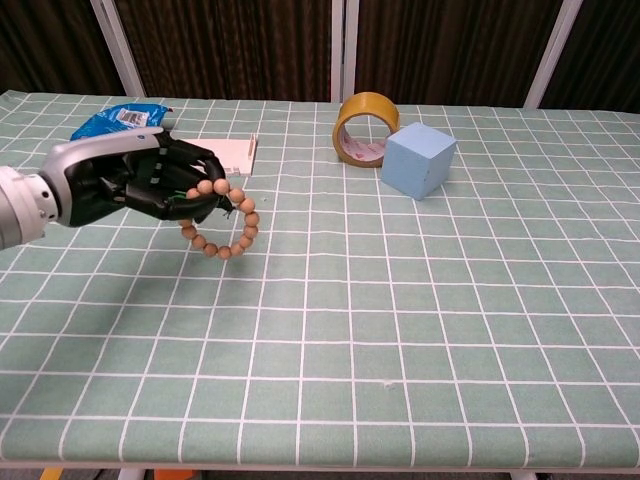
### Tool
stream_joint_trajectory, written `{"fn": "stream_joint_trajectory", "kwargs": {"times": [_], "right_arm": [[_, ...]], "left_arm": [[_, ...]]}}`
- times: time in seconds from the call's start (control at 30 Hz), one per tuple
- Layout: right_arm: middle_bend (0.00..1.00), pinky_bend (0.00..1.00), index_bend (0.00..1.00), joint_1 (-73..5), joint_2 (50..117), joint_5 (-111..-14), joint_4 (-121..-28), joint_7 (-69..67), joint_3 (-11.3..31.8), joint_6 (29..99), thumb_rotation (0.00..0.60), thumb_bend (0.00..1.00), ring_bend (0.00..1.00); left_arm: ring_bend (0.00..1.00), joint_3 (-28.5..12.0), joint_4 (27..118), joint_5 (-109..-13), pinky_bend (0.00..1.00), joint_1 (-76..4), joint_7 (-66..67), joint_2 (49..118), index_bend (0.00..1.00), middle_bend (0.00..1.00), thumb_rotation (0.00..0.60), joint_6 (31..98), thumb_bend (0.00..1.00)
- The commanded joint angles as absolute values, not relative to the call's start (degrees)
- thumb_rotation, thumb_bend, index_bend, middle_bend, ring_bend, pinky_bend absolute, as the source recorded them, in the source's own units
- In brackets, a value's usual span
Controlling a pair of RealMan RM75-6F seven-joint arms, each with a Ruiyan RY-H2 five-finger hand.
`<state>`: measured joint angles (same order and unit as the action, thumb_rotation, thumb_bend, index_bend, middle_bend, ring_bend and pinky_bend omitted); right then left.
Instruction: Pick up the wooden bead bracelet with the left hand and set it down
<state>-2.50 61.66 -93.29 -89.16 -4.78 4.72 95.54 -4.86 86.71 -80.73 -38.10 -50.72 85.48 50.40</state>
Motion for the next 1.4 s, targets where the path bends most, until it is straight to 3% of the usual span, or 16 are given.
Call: {"fn": "stream_joint_trajectory", "kwargs": {"times": [0.03, 0.3, 0.4, 0.47, 0.57, 0.67, 0.77, 1.23, 1.4], "right_arm": [[0.17, 0.00, 0.05, -2.5, 61.7, -93.6, -89.0, -4.9, 4.7, 95.8, 0.600, 0.16, 0.00], [0.17, 0.00, 0.05, -2.5, 62.0, -93.7, -88.6, -5.4, 4.7, 95.8, 0.600, 0.16, 0.00], [0.17, 0.00, 0.05, -2.6, 62.1, -93.6, -88.6, -5.6, 4.8, 95.7, 0.600, 0.16, 0.00], [0.17, 0.00, 0.05, -2.6, 62.1, -93.5, -88.5, -5.6, 4.8, 95.6, 0.600, 0.16, 0.00], [0.17, 0.00, 0.05, -2.7, 62.1, -93.6, -88.4, -5.6, 4.8, 95.5, 0.600, 0.16, 0.00], [0.17, 0.00, 0.05, -2.8, 62.2, -93.5, -88.4, -5.7, 4.8, 95.4, 0.600, 0.16, 0.00], [0.17, 0.00, 0.05, -2.9, 62.1, -93.5, -88.4, -5.7, 4.9, 95.2, 0.600, 0.16, 0.00], [0.17, 0.00, 0.05, -2.9, 61.8, -94.0, -88.8, -5.7, 4.5, 95.1, 0.600, 0.16, 0.00], [0.18, 0.00, 0.05, -2.8, 61.7, -94.2, -88.9, -5.6, 4.5, 95.2, 0.600, 0.16, 0.00]], "left_arm": [[0.32, -6.2, 92.0, -79.3, 0.21, -38.3, -62.9, 80.5, 0.57, 0.65, 0.600, 44.7, 0.47], [0.32, -7.4, 94.0, -80.8, 0.21, -37.7, -73.7, 78.8, 0.57, 0.65, 0.584, 44.5, 0.51], [0.32, -7.8, 95.3, -81.2, 0.21, -37.9, -80.4, 77.8, 0.57, 0.65, 0.475, 43.1, 0.50], [0.32, -7.8, 95.4, -82.0, 0.20, -38.0, -83.4, 77.4, 0.57, 0.65, 0.349, 42.6, 0.50], [0.32, -7.9, 95.3, -82.2, 0.20, -38.0, -86.3, 77.3, 0.57, 0.66, 0.240, 42.4, 0.48], [0.32, -7.9, 95.1, -82.5, 0.20, -37.8, -87.2, 77.4, 0.57, 0.66, 0.151, 43.1, 0.47], [0.32, -8.2, 95.0, -81.9, 0.20, -37.1, -87.2, 78.1, 0.57, 0.66, 0.104, 44.8, 0.47], [0.36, -10.8, 96.2, -76.7, 0.18, -34.1, -87.8, 79.8, 0.57, 0.66, 0.079, 48.7, 0.44], [0.25, -11.6, 97.0, -75.2, 0.11, -33.4, -85.4, 80.2, 0.57, 0.66, 0.041, 49.3, 0.45]]}}
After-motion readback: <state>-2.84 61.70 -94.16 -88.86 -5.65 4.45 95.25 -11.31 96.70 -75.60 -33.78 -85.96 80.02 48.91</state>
